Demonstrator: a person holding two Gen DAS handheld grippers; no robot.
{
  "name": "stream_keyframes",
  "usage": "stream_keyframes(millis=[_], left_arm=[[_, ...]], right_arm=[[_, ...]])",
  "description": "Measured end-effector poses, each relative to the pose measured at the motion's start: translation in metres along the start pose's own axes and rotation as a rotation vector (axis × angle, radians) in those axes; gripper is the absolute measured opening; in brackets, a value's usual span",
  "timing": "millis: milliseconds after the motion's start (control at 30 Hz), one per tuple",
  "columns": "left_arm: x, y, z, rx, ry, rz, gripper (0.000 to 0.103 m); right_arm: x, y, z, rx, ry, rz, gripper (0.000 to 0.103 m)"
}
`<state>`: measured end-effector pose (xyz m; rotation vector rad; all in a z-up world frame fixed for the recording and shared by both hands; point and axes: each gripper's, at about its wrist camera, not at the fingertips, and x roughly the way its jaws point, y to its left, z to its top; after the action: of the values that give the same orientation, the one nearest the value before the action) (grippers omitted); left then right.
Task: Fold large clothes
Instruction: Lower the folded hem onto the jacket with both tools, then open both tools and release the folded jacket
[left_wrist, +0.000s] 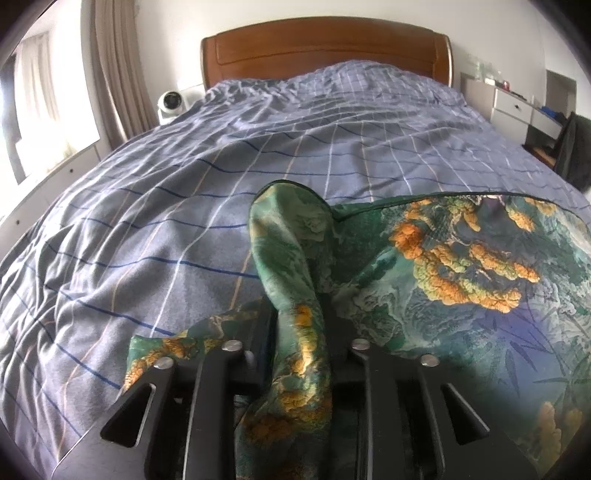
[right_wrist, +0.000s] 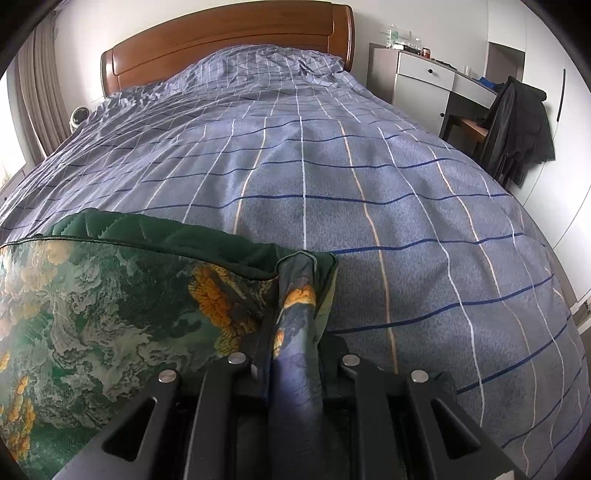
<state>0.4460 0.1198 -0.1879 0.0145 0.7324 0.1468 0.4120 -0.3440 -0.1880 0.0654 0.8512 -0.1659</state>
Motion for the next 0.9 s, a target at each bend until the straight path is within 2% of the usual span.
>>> stream_keyframes(millis=[67,133,200,233,267,300,333,367,400,433,567,667,767,833,867,900], left_arm=[[-0.002,0.004,0.001,-0.025,0.001,0.018,0.051],[-0.002,0.012,0.002,-0.055,0.013,0.010,0.060],[-0.003,0.021,0.006,-0.094,0.044,-0.015,0.072],[-0.003,0.029,0.009,-0.128,0.072,-0.039,0.083],[-0.006,0.041,0.013,-0.173,0.106,-0.077,0.090],[-0.010,0.050,0.016,-0.208,0.122,-0.115,0.090],[-0.020,0.068,0.020,-0.260,0.126,-0.157,0.090],[-0.030,0.080,0.020,-0.293,0.116,-0.160,0.090],[-0.039,0.089,0.020,-0.310,0.105,-0.155,0.090],[-0.052,0.102,0.019,-0.325,0.091,-0.153,0.091],[-0.094,0.121,0.005,-0.315,0.049,-0.142,0.092],[-0.120,0.115,-0.018,-0.276,0.026,-0.149,0.095],[-0.133,0.098,-0.043,-0.242,0.045,-0.175,0.095],[-0.138,0.084,-0.063,-0.224,0.080,-0.193,0.095],[-0.141,0.080,-0.070,-0.212,0.096,-0.195,0.095],[-0.143,0.076,-0.077,-0.198,0.110,-0.192,0.095]], right_arm=[[0.000,0.000,0.000,0.002,0.000,0.000,0.020],[-0.001,0.000,0.001,0.003,0.002,-0.001,0.020],[0.000,-0.002,0.002,0.009,0.012,0.009,0.021],[0.000,-0.003,0.004,0.015,0.020,0.017,0.021],[0.000,-0.006,0.006,0.026,0.036,0.030,0.021],[-0.001,-0.011,0.010,0.043,0.057,0.051,0.024],[-0.002,-0.016,0.014,0.061,0.079,0.071,0.033],[-0.007,-0.025,0.020,0.087,0.104,0.085,0.043],[-0.014,-0.033,0.025,0.106,0.113,0.091,0.068],[-0.027,-0.044,0.031,0.122,0.099,0.098,0.082],[-0.091,-0.061,0.042,0.059,-0.037,0.064,0.081],[-0.137,-0.046,0.027,-0.023,-0.086,0.153,0.081],[-0.161,-0.018,-0.017,-0.091,-0.053,0.319,0.082],[-0.156,-0.006,-0.045,-0.099,0.006,0.368,0.081],[-0.148,-0.002,-0.060,-0.112,0.041,0.351,0.081],[-0.139,0.000,-0.074,-0.129,0.061,0.276,0.081]])
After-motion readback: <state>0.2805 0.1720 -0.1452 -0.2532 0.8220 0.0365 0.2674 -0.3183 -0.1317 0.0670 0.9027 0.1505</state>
